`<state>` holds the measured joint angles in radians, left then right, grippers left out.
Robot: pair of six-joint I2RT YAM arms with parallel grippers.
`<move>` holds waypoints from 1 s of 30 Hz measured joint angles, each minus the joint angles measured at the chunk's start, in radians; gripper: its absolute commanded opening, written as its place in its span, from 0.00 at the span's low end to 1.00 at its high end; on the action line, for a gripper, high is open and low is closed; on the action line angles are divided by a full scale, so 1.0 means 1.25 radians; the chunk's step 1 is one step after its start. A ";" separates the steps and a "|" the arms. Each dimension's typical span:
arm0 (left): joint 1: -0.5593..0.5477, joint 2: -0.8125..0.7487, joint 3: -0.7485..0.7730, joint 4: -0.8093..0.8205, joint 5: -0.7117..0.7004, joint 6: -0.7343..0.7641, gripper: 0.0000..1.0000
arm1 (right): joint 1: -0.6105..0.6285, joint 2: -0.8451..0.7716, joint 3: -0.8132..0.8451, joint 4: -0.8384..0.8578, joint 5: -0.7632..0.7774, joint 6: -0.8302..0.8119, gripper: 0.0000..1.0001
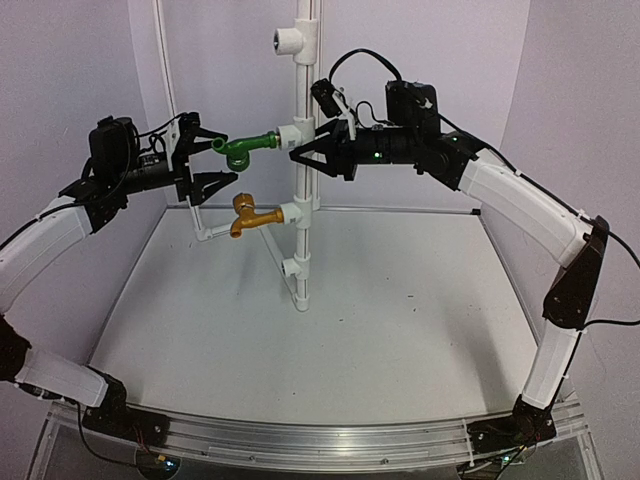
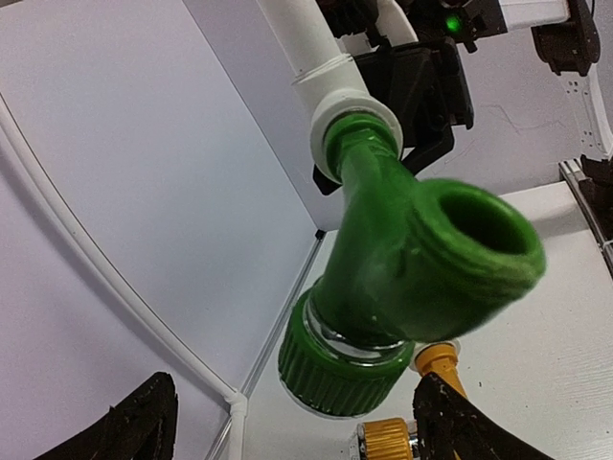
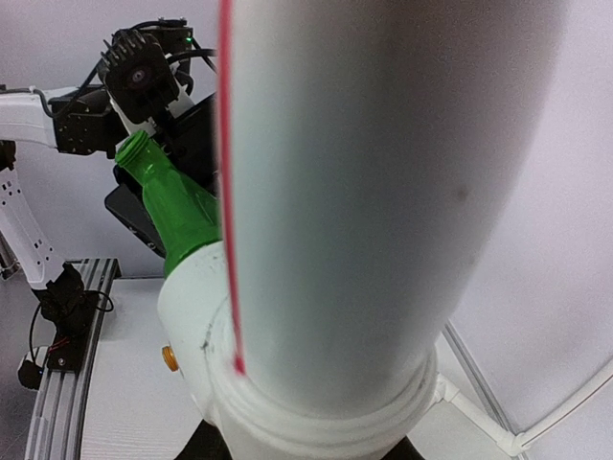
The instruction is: Install the water faucets
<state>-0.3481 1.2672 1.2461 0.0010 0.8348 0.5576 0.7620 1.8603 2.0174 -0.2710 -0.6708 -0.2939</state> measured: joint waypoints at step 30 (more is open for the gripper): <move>0.009 0.091 0.060 0.176 -0.101 -0.136 0.73 | 0.000 -0.009 -0.022 0.022 -0.003 0.003 0.00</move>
<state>-0.3367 1.3804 1.3212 0.2210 0.7090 0.3871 0.7615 1.8488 1.9898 -0.2438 -0.6743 -0.2896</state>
